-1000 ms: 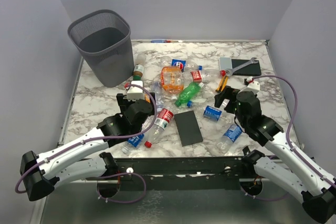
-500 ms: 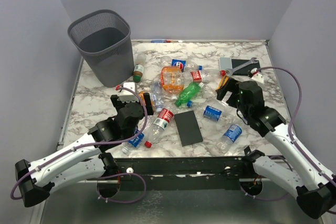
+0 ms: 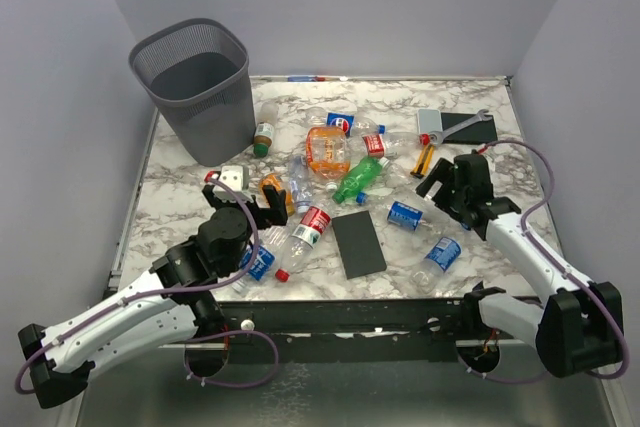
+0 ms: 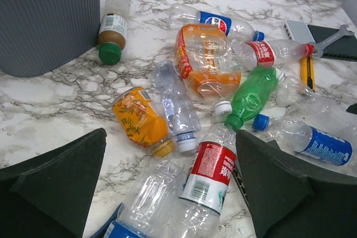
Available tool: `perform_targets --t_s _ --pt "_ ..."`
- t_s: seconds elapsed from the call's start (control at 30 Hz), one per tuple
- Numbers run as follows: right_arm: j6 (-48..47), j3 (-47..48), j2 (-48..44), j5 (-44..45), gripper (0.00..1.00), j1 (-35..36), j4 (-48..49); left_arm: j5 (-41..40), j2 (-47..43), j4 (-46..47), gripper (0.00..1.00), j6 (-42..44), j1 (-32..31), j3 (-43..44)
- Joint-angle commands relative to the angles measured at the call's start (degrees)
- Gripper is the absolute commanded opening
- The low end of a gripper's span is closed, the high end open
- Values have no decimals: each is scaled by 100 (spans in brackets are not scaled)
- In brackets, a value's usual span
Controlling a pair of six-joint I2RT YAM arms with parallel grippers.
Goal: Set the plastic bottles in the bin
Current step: Pick up the plastic bottle at the center of the board.
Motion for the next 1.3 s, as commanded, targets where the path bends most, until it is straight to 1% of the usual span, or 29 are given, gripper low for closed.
perform_targets --t_s 0.0,0.17,0.33,0.37,0.43,0.5,0.67,0.7,0.8,1.03,1.13,1.27 --pt "-21 -310 259 -387 95 -23 563 225 -171 205 99 166 -12 -97" --pt "-605 -539 329 -732 94 -20 831 305 -189 331 99 265 -15 -163" --pt "-885 -437 305 -684 92 -19 618 428 -55 378 99 311 -13 -142" --pt "-980 -446 255 -748 92 -22 646 448 -28 375 99 316 -11 -135" --pt "-1143 -391 297 -1158 92 3 540 483 -5 382 99 317 -12 -137" --pt "-1295 -329 414 -1453 93 121 459 517 20 397 99 323 -12 -139" --pt "-1289 -278 433 -1583 96 542 405 580 99 418 99 343 -7 -138" --pt "-1320 -238 449 -1582 97 621 361 607 102 418 99 338 -10 -138" --pt "-1434 -51 622 -1378 100 865 124 646 101 418 99 334 -11 -148" --pt "-1635 311 1145 -884 100 1346 -299 661 67 421 99 332 -8 -160" --pt "-1616 390 1411 -503 98 1572 -424 663 56 418 99 334 -11 -156" --pt "-1595 413 1603 -297 94 1624 -483 695 39 421 99 325 -11 -179"
